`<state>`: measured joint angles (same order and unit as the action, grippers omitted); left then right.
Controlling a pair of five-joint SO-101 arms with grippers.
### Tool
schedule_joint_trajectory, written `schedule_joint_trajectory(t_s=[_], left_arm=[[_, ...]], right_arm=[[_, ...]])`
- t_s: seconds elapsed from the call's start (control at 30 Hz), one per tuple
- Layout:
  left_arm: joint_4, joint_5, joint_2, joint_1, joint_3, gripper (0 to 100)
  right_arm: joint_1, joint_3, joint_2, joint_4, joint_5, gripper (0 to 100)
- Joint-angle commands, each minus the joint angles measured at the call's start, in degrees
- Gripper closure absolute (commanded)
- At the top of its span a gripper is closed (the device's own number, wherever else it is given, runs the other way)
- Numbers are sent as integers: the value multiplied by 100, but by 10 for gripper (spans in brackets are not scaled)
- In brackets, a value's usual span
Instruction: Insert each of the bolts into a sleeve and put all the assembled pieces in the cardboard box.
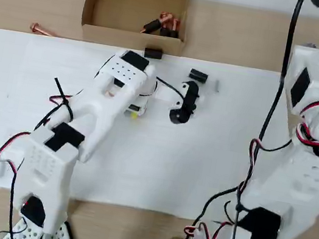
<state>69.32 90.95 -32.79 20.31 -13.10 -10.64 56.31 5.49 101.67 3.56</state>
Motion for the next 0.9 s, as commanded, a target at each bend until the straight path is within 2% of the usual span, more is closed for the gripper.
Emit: schedule_joint_trajectory(t_s=[0.0,0.17,0.3,0.47,0.73,0.87], left_arm=[[-105,-44,-567,44,-624,857],[-9,-202,-787,44,-818,867],[527,-202,-796,35,-1143,998],[1160,-484,-796,-79,-1829,990],[2690,-1125,-787,-123,-3982,990],[3112,-1776,-787,-141,-5380,990]], right_arm=[[-92,-40,268,79,62,723],[-92,-40,295,79,62,723],[-92,-40,295,79,62,723],[-92,-31,295,79,62,723],[-92,-31,286,79,62,723],[-57,-48,286,79,53,723]])
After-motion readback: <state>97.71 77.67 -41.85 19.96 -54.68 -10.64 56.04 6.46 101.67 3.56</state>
